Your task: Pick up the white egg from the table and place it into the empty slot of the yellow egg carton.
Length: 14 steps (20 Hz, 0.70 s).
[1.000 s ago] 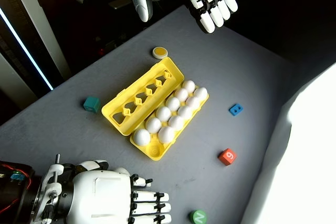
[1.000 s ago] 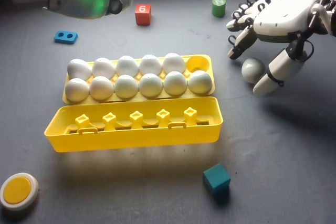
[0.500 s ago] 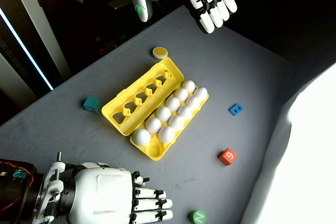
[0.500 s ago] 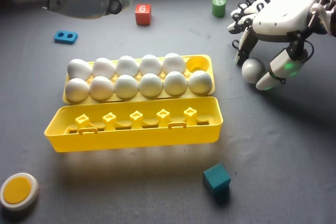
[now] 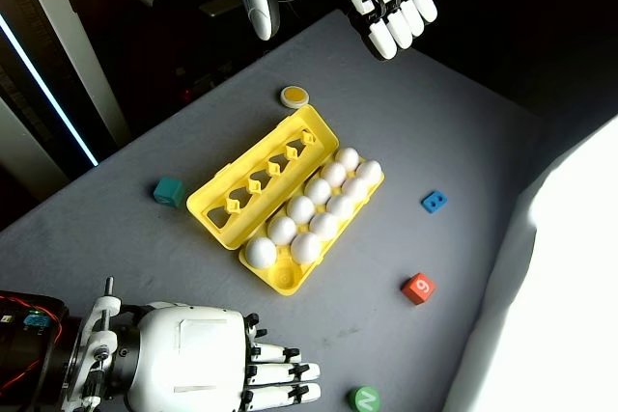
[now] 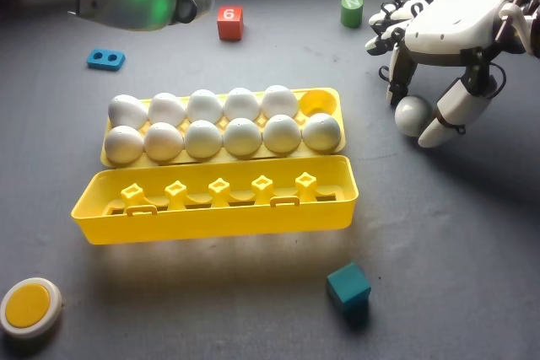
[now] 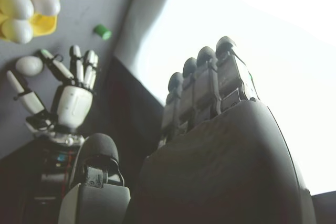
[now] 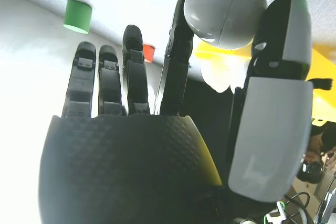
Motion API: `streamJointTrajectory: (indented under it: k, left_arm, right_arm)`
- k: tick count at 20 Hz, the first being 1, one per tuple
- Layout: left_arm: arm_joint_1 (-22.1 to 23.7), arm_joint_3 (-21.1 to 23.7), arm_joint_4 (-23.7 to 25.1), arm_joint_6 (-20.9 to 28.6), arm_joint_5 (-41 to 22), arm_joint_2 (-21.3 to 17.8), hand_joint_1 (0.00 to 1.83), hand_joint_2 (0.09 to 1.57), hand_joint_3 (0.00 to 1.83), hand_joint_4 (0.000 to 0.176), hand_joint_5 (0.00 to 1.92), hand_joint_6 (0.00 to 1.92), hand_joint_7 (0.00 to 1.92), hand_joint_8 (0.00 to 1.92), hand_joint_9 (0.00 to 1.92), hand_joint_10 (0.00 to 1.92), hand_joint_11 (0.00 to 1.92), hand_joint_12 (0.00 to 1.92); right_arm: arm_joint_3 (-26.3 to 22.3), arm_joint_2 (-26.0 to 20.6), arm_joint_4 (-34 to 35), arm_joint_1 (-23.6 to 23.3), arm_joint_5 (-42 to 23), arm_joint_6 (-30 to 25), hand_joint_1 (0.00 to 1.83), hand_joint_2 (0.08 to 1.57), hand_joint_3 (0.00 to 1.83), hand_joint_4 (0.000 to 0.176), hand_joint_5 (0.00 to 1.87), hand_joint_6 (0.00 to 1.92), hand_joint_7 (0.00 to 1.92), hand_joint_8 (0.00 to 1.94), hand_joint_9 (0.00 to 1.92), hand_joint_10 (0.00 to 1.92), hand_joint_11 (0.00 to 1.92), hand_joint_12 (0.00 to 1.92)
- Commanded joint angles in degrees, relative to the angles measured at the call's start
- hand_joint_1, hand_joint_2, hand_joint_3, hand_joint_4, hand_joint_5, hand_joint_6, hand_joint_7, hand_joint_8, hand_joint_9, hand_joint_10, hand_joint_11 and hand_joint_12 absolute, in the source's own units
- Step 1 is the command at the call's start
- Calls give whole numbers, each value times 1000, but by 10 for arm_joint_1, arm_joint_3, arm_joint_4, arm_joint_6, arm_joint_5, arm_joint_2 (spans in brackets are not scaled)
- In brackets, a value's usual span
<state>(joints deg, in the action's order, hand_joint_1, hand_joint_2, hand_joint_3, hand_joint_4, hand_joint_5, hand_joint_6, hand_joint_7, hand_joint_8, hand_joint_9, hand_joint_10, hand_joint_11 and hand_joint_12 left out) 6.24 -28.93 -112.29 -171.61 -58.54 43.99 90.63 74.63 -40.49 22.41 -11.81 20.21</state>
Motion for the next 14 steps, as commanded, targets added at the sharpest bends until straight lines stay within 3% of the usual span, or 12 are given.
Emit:
streamJointTrajectory:
  k: [1, 5, 6, 7, 10, 14]
  left_arm:
    - [5, 0, 54, -2, 16, -3, 0, 1246, 0, 0, 117, 14, 121, 14, 87, 14, 31, 17]
    - [5, 0, 54, -2, 16, -3, 0, 1253, 1, 0, 110, 7, 118, 9, 81, 8, 17, 14]
    - [5, 0, 54, -2, 16, -3, 0, 1252, 1, 0, 113, 8, 118, 8, 81, 8, 20, 16]
    - [5, 0, 54, -2, 16, -3, 0, 1249, 0, 0, 114, 7, 119, 7, 86, 8, 25, 21]
    - [5, 0, 54, -2, 16, -3, 0, 1254, 1, 0, 98, 2, 100, 3, 69, 4, 12, 5]
    - [4, 0, 55, -2, 16, -3, 0, 1251, 0, 0, 108, 2, 112, 3, 78, 4, 4, 5]
  right_arm:
    - [0, -3, 8, -3, -37, 0, 1119, 965, 2, 173, 1397, 231, 241, 1, 20, 3, 0, 0]
    - [-3, -7, 9, -24, -32, -18, 1109, 980, 2, 176, 1326, 384, 256, 1, 33, 2, 0, 0]
    - [-4, -8, 9, -33, -28, -27, 1120, 981, 1, 135, 1323, 392, 268, 3, 28, 1, 0, 0]
    - [-4, -8, 9, -42, -23, -35, 1111, 982, 1, 166, 1317, 402, 261, 3, 6, 0, 0, 0]
    - [-4, -2, 9, -79, -4, -44, 1105, 987, 1, 176, 1298, 436, 330, 5, 9, 1, 0, 0]
    - [-3, 23, 9, -131, 31, 8, 1103, 993, 0, 173, 1276, 475, 211, 0, 0, 0, 0, 0]
